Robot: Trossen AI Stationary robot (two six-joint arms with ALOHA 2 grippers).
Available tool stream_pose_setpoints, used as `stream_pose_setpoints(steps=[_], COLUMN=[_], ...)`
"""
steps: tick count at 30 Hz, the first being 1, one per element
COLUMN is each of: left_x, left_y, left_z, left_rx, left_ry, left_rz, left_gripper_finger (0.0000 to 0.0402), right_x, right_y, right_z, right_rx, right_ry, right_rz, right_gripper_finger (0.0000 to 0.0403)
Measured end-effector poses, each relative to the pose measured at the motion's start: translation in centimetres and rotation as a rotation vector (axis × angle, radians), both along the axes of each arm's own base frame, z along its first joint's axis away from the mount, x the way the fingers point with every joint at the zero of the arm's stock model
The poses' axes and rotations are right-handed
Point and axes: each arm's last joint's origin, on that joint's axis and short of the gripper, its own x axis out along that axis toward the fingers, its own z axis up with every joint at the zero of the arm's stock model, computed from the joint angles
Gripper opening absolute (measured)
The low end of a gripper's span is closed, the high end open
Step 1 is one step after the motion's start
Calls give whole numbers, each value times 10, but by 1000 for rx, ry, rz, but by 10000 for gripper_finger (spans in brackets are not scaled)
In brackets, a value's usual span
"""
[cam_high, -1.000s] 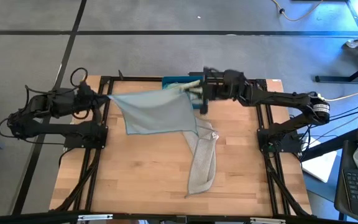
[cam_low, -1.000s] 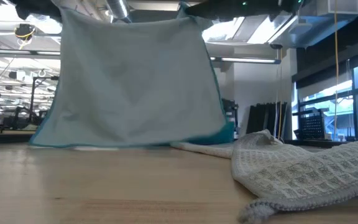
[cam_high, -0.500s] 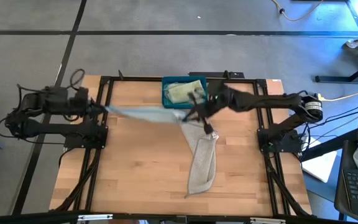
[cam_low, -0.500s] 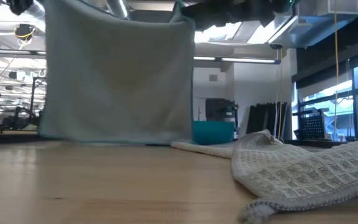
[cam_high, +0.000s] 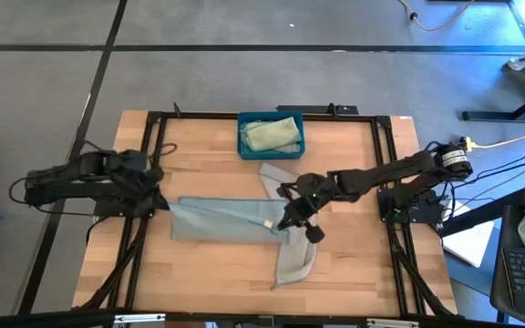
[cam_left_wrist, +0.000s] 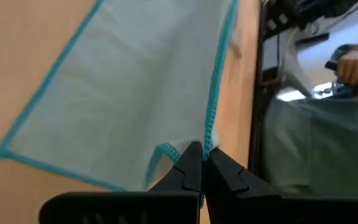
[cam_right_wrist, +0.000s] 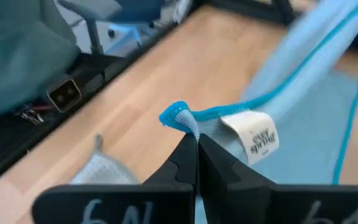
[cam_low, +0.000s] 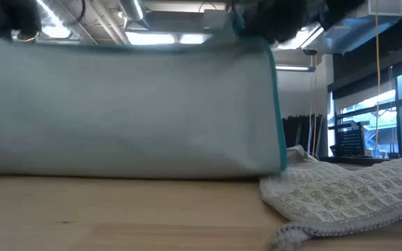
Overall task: Fold microfiber towels
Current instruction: Fold the light blue towel
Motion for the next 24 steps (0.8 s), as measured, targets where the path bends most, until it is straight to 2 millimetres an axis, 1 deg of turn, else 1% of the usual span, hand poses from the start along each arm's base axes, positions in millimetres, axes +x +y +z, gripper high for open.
stream_pose_setpoints(steps=[4,8,14,19,22,24], left_x=[4,6,7,8,8,7], left_y=[-1,-1,-1,2,3,4], left_z=[-29,-46,-56,-61,-62,-63], left_rx=[-71,-97,-93,-51,-60,-62], left_ry=[80,112,140,169,202,230], left_rz=[-23,-39,-31,47,124,174], left_gripper_finger=[0,0,0,0,0,0], right_x=[-5,-6,-2,7,12,15], right_y=[-1,-8,-30,-50,-55,-56], right_z=[-27,-45,-67,-90,-101,-104], right_rx=[52,73,48,46,48,64], right_ry=[47,52,90,133,166,180], right_rz=[-48,-102,-211,-274,-286,-269], right_gripper_finger=[7,7,7,7,10,13])
